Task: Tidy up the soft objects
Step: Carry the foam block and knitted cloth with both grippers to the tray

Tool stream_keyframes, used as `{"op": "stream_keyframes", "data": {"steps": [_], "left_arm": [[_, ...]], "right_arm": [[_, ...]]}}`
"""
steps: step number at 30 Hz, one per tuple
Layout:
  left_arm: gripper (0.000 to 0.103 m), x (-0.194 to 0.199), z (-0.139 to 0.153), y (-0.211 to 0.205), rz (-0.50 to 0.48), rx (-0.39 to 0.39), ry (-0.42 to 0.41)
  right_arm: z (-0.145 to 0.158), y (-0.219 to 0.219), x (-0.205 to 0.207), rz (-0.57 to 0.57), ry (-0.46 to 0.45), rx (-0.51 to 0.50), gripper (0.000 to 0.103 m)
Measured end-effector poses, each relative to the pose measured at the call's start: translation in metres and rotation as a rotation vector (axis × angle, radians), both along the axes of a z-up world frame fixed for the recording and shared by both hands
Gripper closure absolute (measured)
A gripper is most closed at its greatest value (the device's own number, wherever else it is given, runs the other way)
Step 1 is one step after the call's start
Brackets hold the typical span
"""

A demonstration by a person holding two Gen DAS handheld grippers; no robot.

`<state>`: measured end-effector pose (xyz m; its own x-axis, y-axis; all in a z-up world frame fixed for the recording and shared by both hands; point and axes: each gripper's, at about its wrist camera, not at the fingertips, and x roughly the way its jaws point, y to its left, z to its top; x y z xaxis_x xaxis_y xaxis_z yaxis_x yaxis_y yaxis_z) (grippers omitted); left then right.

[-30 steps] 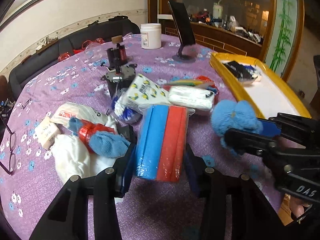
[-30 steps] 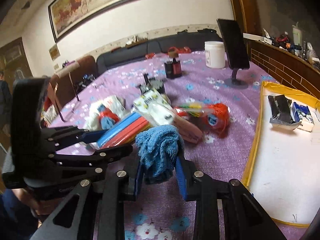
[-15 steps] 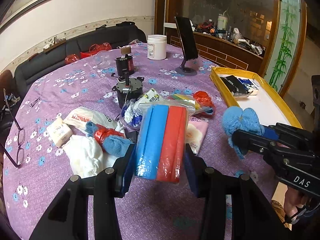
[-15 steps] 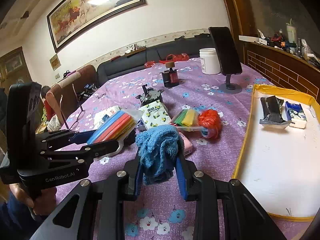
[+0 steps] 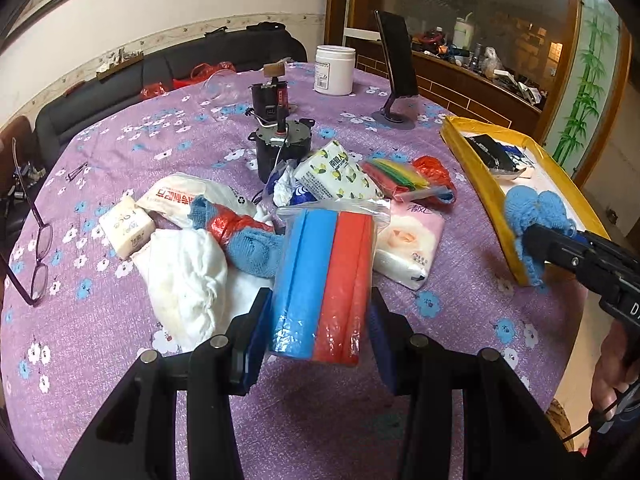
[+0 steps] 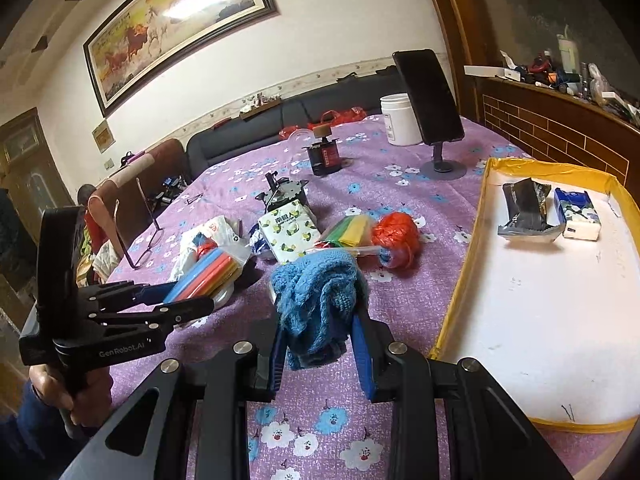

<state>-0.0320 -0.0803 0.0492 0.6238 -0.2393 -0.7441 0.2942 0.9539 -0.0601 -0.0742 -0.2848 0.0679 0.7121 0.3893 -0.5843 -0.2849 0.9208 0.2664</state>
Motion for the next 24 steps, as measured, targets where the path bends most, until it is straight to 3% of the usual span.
{"op": "stream_keyframes", "data": {"steps": [6,15,24], "left_arm": [[0.058,-0.004,0.016,-0.018,-0.045,-0.009,-0.037],[0.058,0.0,0.044,-0.093,-0.192,-0.006,-0.092],[0.058,0.035,0.047,-0.176,-0.302,-0.069,-0.018]], "right_arm": [[-0.002,-0.012,0.004,-0.022,0.015,0.028,0.071],[0.017,-0.071,0.007,-0.163,0.003,0.042,0.072],[0.029,-0.16,0.029,-0.356,0.073,-0.031,0.071]]}}
